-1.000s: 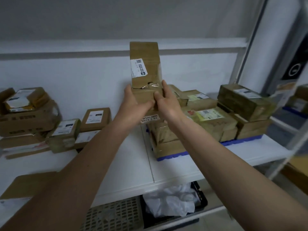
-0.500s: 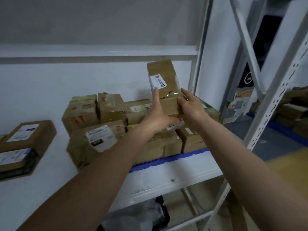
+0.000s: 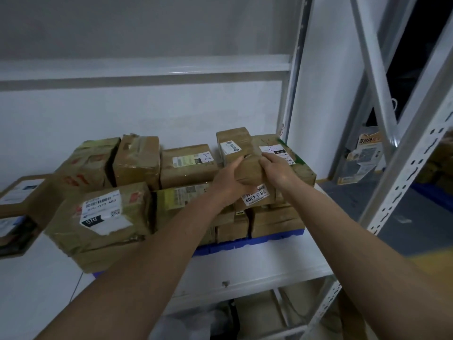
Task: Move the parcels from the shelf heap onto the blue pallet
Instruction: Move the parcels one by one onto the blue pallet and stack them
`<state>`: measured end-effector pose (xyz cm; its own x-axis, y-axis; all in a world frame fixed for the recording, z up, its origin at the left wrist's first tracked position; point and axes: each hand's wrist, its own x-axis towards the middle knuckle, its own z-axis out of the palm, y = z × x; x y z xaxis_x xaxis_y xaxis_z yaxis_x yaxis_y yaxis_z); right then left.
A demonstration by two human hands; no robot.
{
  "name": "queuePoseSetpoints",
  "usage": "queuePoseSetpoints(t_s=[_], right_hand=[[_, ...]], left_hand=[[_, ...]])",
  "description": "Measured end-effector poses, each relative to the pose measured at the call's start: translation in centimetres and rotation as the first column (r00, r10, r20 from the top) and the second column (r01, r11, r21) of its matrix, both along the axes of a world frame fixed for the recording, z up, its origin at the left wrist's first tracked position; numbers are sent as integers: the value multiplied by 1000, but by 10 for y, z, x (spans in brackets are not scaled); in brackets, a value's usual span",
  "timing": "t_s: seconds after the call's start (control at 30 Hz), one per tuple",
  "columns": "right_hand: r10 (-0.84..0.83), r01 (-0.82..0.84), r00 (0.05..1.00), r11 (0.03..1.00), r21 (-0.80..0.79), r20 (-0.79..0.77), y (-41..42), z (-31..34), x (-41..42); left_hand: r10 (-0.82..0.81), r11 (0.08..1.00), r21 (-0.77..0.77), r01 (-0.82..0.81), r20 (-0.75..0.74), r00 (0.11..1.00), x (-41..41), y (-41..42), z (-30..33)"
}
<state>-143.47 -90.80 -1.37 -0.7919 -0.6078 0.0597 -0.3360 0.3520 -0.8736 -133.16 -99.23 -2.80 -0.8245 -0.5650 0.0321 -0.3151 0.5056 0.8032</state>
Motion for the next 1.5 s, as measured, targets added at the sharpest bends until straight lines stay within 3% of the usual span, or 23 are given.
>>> queuePoseSetpoints(t_s=[0.43, 0.63, 0.77, 0.9, 1.0, 1.1, 1.17, 1.23, 1.5], right_hand=[[114, -1, 932, 951, 310, -345, -28, -17, -22], [213, 30, 836, 903, 428, -506, -28, -33, -27], [226, 8, 775, 930, 367, -590, -23, -33, -31], [28, 116, 681, 982, 146, -732, -17, -20, -47], [10, 235, 699, 941, 242, -715, -11, -14, -67], [14, 334, 795, 825, 456, -607, -6, -19, -88], [-12, 312, 870, 786, 533, -492, -7, -26, -98], [-27, 268, 913, 793, 547, -408, -10, -33, -102], [57, 226, 886, 814, 536, -461, -10, -38, -105]], left_hand=[[85, 985, -157, -73, 73, 994, -26, -9, -19], [106, 973, -225, -58, 206, 973, -33, -11, -36], [165, 940, -333, -69, 269, 949, -33, -12, -30], [226, 925, -365, -104, 309, 924, -35, -16, -16], [152, 913, -405, 55, 462, 874, -41, -22, -13], [84, 905, -390, 169, 554, 828, -47, -24, -17], [83, 906, -387, 172, 561, 824, -51, -25, -20], [101, 912, -383, 146, 556, 825, -55, -28, -22], [112, 924, -354, 147, 615, 780, -62, -34, -25]])
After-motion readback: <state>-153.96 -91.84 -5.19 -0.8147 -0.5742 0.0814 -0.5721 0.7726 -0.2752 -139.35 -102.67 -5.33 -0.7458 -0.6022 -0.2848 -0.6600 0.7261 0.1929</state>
